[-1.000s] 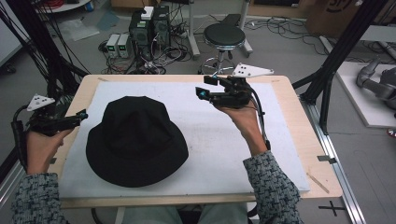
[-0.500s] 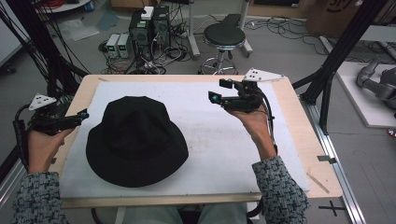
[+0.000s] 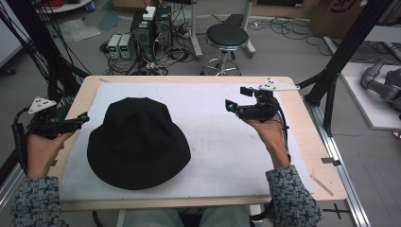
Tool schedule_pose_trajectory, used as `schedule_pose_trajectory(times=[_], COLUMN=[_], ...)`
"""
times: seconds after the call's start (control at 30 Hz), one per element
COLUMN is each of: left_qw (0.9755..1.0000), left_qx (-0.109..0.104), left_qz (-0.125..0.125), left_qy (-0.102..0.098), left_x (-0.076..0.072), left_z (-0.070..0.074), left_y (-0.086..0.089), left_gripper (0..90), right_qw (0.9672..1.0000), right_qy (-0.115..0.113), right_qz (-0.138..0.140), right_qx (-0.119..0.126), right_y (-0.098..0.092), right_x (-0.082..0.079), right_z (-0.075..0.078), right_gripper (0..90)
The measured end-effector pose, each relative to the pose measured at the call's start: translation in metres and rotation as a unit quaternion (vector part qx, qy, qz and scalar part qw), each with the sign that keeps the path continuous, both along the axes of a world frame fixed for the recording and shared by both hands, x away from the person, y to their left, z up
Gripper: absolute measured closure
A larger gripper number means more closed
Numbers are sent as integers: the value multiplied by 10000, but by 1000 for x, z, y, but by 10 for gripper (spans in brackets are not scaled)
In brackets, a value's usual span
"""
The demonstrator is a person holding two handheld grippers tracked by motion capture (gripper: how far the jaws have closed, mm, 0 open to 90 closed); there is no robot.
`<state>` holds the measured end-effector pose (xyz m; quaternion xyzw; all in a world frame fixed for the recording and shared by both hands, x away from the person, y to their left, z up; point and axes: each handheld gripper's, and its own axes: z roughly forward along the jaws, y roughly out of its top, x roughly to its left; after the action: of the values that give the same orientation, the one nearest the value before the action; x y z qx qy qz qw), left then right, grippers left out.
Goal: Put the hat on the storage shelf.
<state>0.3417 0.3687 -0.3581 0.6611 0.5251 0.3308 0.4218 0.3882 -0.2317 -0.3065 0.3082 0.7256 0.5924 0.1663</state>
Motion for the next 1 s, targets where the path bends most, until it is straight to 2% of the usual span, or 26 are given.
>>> schedule_pose_trajectory(times=[0.2,0.4,0.57,0.73,0.83,0.87,0.93,1.0], left_qw=[10000,10000,10000,9999,9999,9999,9999,9999], left_qx=[19,27,35,40,55,61,62,66], left_qz=[-28,-25,-73,-96,-94,-109,-117,-120], left_qy=[5,-25,-27,-11,4,10,7,14], left_x=[0,2,3,4,4,4,5,5], left_z=[0,0,1,-1,-1,-1,-1,-1], left_y=[-1,-4,-6,-7,-8,-8,-9,-9], left_gripper=[142,142,142,142,142,142,142,142], right_qw=[9999,9993,9984,9969,9949,9949,9956,9941], right_qy=[-2,36,124,255,400,433,326,488], right_qz=[-171,-357,-508,-606,-653,-637,-684,-735], right_qx=[9,-132,-231,-429,-652,-654,-553,-628], right_y=[-14,-25,-34,-43,-47,-48,-50,-53], right_x=[-8,-11,-14,-14,-13,-12,-13,-12], right_z=[-8,-21,-28,-44,-52,-54,-60,-66], right_gripper=[120,120,120,120,120,120,121,121])
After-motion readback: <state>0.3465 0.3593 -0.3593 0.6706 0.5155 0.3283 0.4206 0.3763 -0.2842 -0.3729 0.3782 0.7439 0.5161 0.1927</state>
